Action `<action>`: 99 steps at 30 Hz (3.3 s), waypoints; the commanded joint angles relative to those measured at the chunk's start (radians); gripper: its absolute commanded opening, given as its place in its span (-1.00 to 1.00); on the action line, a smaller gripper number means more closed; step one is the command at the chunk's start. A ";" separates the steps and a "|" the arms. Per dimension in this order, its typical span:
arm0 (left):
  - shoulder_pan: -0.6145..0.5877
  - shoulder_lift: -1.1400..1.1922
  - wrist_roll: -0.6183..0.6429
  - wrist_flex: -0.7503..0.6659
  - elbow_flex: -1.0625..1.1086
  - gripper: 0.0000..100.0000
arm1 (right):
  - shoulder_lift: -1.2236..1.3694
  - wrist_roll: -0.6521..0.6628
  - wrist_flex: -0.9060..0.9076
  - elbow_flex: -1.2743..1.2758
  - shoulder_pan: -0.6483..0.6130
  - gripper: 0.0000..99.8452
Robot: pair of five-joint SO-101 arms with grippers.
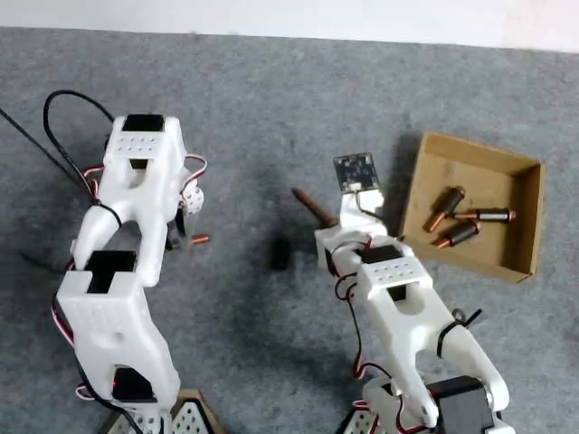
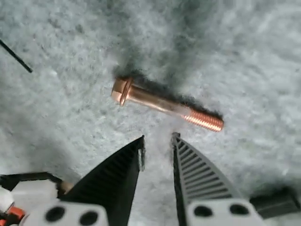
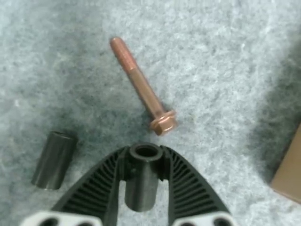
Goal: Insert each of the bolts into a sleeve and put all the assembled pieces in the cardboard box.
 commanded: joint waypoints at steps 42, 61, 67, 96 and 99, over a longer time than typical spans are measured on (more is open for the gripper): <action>-0.071 -0.441 0.187 -0.746 0.754 -0.80 | -0.036 0.014 -0.022 -0.007 0.004 -0.98; -0.148 -0.438 0.192 -0.956 0.865 -0.80 | -0.036 0.014 -0.022 -0.007 0.004 -0.98; -0.151 -0.435 0.192 -0.956 0.865 -0.80 | -0.036 0.014 -0.022 -0.007 0.004 -0.98; -0.154 -0.166 0.193 -0.666 0.503 -0.81 | -0.036 0.014 -0.022 -0.005 0.004 -0.98; -0.186 -0.105 0.193 -0.591 0.423 -0.81 | -0.036 0.014 -0.022 -0.005 0.004 -0.98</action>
